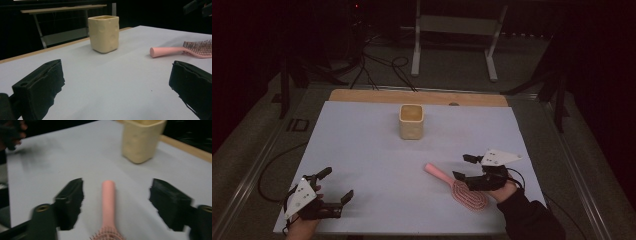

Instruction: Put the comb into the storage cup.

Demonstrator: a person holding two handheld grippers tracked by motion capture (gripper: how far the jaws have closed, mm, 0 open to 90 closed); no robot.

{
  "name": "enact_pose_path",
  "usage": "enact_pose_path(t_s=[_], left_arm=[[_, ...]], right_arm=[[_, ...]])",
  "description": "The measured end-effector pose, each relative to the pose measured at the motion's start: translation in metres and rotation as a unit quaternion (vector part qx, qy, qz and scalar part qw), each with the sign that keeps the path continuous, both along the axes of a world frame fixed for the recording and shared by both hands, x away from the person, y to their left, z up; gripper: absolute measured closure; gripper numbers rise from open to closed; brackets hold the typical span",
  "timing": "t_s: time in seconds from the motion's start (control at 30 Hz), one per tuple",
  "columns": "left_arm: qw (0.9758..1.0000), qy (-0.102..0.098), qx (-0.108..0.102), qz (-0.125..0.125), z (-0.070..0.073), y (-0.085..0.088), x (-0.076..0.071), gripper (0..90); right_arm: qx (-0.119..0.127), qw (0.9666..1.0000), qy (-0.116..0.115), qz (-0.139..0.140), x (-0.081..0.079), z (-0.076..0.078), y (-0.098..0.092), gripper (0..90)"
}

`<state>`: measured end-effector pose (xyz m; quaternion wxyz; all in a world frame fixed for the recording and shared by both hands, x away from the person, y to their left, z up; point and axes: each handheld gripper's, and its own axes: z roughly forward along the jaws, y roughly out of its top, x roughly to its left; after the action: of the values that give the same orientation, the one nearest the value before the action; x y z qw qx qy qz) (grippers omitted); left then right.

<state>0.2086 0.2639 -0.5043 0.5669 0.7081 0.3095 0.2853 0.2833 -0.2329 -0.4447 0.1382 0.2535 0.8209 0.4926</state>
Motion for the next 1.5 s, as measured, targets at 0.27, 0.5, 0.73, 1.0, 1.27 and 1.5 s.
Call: enact_pose_path(t_s=[0.27,0.5,0.73,1.0,1.27,1.5], left_arm=[[1.0000,-0.002,0.000,-0.002,0.000,0.000,0.000,0.0],[1.0000,0.000,-0.001,-0.002,0.000,0.000,0.000,0.0],[1.0000,-0.002,0.000,-0.002,0.000,0.000,0.000,0.0],[1.0000,-0.004,0.000,-0.003,0.001,0.000,0.000,0.0],[1.0000,-0.003,0.001,-0.003,0.001,0.000,0.000,0.0],[1.0000,-0.004,0.000,-0.003,0.000,0.000,0.000,0.0]], right_arm=[[-0.080,0.9938,-0.006,0.077,0.013,-0.011,0.032,65.2],[-0.156,0.9776,0.008,0.141,0.022,-0.029,0.050,90.0],[-0.212,0.9587,0.034,0.186,0.035,-0.043,0.063,90.0],[-0.242,0.9456,0.044,0.212,0.045,-0.048,0.075,90.0],[-0.271,0.9336,0.050,0.230,0.050,-0.050,0.081,90.0],[-0.270,0.9411,0.051,0.197,0.065,-0.046,0.065,90.0]])
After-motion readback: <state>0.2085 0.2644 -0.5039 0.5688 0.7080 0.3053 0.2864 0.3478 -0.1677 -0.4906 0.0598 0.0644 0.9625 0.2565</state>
